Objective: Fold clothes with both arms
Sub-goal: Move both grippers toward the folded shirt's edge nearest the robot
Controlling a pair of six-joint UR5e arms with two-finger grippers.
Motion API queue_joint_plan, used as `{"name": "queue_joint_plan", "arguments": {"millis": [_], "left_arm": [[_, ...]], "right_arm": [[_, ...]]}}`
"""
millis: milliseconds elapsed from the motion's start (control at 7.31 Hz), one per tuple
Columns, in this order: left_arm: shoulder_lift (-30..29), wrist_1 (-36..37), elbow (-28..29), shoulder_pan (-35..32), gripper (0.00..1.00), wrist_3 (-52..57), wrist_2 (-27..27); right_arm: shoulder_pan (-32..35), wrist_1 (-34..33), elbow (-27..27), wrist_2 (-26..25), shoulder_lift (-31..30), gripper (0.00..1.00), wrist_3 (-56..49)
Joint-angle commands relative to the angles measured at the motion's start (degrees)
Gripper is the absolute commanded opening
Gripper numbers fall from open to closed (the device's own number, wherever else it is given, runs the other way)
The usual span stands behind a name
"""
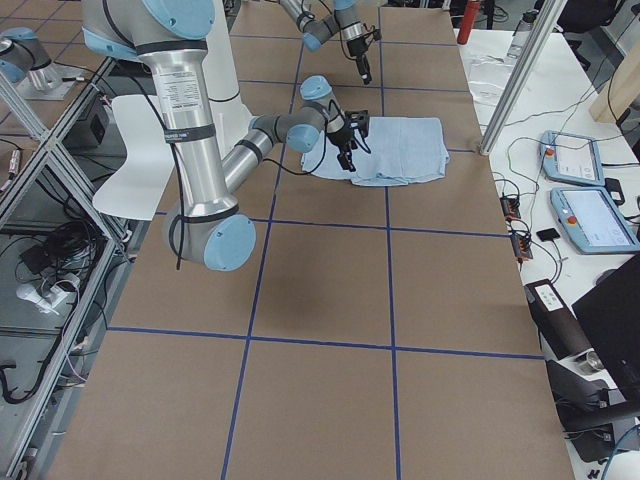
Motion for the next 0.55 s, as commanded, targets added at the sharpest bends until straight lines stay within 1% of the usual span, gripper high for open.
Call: {"name": "queue_joint_plan", "arguments": {"millis": [0, 137, 273, 410], "left_arm": [[4.04, 5.59, -8.92, 10.11, 1.0, -8.1, 6.11], [3.35, 15.74, -12.34, 15.03, 1.0, -10.31, 10.76], [1.34, 22.1, -13.59, 18.29, 1.0, -15.9, 12.64], [0.1, 23.82, -12.47, 23.03, 0.99, -20.31, 14.14]], "right_arm": [[-0.85, 14.65, -0.05, -0.46, -8.0, 1.0, 5.71], [-0.85, 14.67, -0.4, -0.55, -8.01, 1.0, 5.73], [-0.94, 14.67, -0.49, -0.55, -8.01, 1.0, 5.73], [-1.02, 14.67, -0.58, -0.55, -8.01, 1.0, 5.73]]}}
